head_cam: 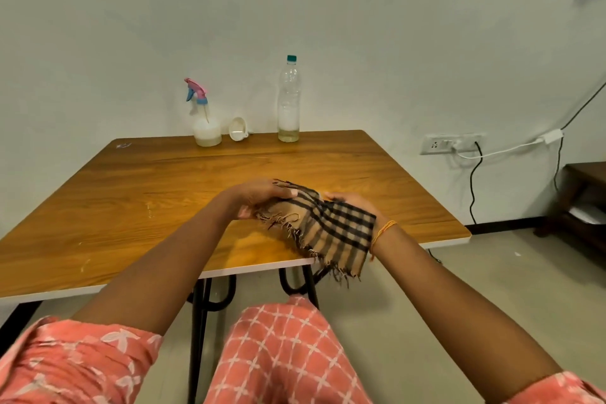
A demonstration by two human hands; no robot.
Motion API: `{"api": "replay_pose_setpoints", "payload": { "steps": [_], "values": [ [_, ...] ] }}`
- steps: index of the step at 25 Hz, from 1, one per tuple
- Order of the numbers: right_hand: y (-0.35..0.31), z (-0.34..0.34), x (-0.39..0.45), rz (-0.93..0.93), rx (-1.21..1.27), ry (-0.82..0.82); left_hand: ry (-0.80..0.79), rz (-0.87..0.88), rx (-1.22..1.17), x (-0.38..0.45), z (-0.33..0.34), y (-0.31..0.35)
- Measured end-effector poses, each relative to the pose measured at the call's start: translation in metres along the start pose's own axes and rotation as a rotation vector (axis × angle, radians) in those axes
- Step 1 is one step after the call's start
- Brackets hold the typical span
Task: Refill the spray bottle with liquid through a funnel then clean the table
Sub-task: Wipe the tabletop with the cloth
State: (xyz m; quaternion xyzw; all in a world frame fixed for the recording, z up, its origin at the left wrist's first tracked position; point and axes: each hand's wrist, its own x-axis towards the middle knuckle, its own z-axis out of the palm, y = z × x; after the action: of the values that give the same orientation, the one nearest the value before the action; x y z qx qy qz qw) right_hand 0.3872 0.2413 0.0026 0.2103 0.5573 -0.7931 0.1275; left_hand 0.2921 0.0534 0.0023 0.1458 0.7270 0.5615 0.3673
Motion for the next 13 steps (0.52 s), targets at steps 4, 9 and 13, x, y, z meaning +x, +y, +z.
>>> {"api": "replay_pose_setpoints", "payload": {
  "steps": [4,9,13],
  "values": [
    [-0.001,-0.022,-0.002,-0.026,0.170,0.009,0.232,0.075,-0.106,0.009,0.004,-0.001],
    [0.009,-0.053,-0.005,0.063,0.172,-0.187,0.329,0.069,-0.168,0.014,0.003,-0.001],
    [-0.024,-0.071,0.018,-0.045,0.109,0.015,0.346,0.014,-0.261,0.051,-0.001,0.011]
  ]
}}
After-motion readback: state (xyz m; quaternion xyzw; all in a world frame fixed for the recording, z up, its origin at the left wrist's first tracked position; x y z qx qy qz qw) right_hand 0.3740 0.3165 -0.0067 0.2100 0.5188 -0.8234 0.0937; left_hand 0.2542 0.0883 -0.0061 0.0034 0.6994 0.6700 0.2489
